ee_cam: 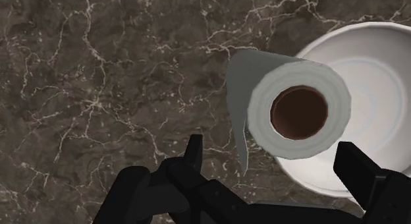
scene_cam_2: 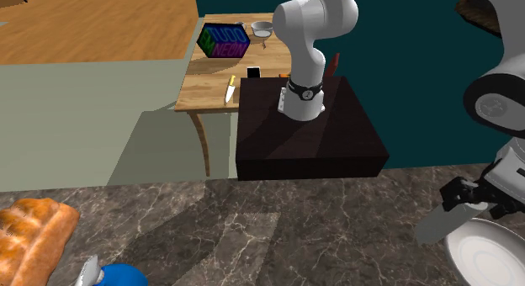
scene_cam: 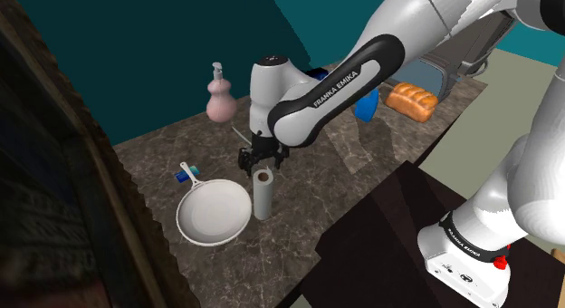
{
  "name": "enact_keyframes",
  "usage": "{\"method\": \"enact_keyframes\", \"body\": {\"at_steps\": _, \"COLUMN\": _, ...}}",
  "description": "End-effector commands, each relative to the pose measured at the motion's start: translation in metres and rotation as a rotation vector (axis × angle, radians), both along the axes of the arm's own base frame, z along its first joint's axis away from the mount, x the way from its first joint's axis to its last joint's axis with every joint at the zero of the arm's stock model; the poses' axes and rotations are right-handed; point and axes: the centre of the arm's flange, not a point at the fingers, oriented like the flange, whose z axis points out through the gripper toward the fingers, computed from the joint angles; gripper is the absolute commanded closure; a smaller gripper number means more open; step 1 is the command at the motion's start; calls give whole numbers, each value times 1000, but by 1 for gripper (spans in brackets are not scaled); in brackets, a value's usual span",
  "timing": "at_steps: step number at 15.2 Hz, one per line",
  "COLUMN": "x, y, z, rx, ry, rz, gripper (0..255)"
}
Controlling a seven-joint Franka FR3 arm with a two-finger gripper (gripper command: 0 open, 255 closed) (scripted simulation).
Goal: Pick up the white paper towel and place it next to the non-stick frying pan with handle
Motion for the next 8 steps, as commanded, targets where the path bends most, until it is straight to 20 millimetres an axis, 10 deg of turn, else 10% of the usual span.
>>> {"method": "enact_keyframes", "body": {"at_steps": 1, "x": 0, "y": 0, "z": 20, "rx": 0, "ry": 0, "rz": 0, "gripper": 0}}
{"method": "enact_keyframes", "body": {"at_steps": 8, "x": 1, "y": -2, "z": 43, "rx": 0, "ry": 0, "rz": 0, "gripper": 0}}
